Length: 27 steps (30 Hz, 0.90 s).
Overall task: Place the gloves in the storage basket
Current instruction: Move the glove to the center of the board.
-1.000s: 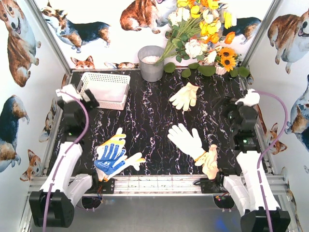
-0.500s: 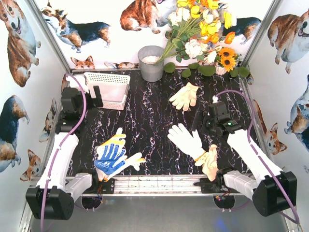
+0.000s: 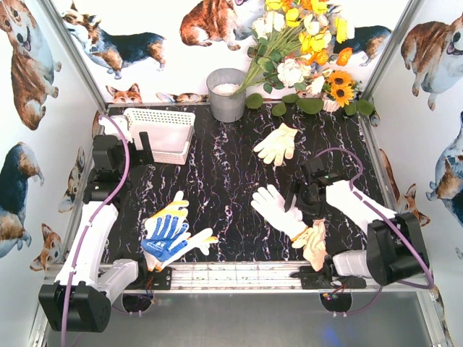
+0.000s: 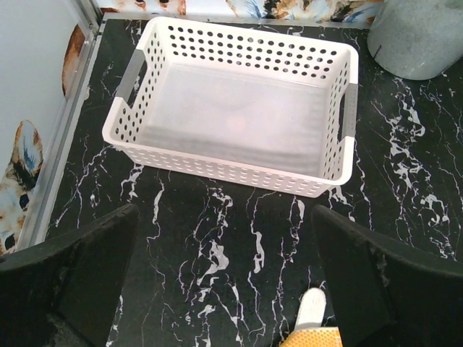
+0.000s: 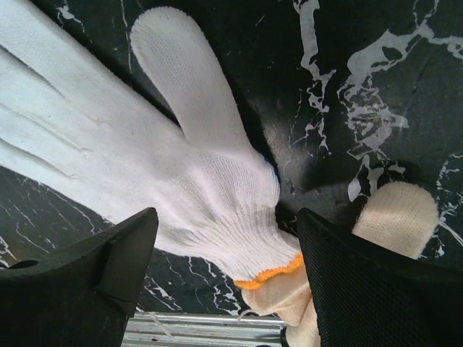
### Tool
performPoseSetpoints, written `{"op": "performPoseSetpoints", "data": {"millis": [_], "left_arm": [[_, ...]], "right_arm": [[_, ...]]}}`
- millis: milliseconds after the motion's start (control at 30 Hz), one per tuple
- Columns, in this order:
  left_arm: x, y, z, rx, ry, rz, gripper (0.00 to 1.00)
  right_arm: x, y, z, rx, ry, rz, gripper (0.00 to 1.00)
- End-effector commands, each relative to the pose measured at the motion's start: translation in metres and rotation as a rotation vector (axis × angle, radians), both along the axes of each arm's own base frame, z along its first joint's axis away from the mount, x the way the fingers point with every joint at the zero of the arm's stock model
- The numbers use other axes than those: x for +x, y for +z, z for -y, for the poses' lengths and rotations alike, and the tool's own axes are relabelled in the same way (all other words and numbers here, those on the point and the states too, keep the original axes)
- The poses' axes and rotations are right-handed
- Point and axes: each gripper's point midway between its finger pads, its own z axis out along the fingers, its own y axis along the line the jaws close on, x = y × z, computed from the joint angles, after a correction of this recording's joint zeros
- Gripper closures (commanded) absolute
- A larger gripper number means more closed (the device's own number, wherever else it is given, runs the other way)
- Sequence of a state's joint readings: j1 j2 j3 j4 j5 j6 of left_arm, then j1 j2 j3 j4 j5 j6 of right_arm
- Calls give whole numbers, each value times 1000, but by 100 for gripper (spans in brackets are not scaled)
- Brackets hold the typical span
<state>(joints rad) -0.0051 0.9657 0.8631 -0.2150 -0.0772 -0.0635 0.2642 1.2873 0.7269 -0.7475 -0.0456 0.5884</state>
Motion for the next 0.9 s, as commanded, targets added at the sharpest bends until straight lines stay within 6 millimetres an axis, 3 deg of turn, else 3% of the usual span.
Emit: {"op": "performPoseSetpoints", "data": {"millis": [0, 167, 333, 633, 867], "left_arm": [[0, -4, -4, -3, 22, -3, 0], [3, -13, -1, -9, 4, -40, 0], [3, -14, -2, -3, 12, -43, 0], [5, -21, -1, -10, 7, -64, 0], [7, -24, 0, -17, 4, -71, 0]], "right_arm": [[16, -2, -5, 32, -8, 37, 22], [5, -9, 5, 0, -36, -13, 25], [-9, -14, 1, 24, -38, -76, 29], [-22, -15, -27, 189, -27, -140, 35], [-21, -11, -59, 344, -32, -132, 56]]}}
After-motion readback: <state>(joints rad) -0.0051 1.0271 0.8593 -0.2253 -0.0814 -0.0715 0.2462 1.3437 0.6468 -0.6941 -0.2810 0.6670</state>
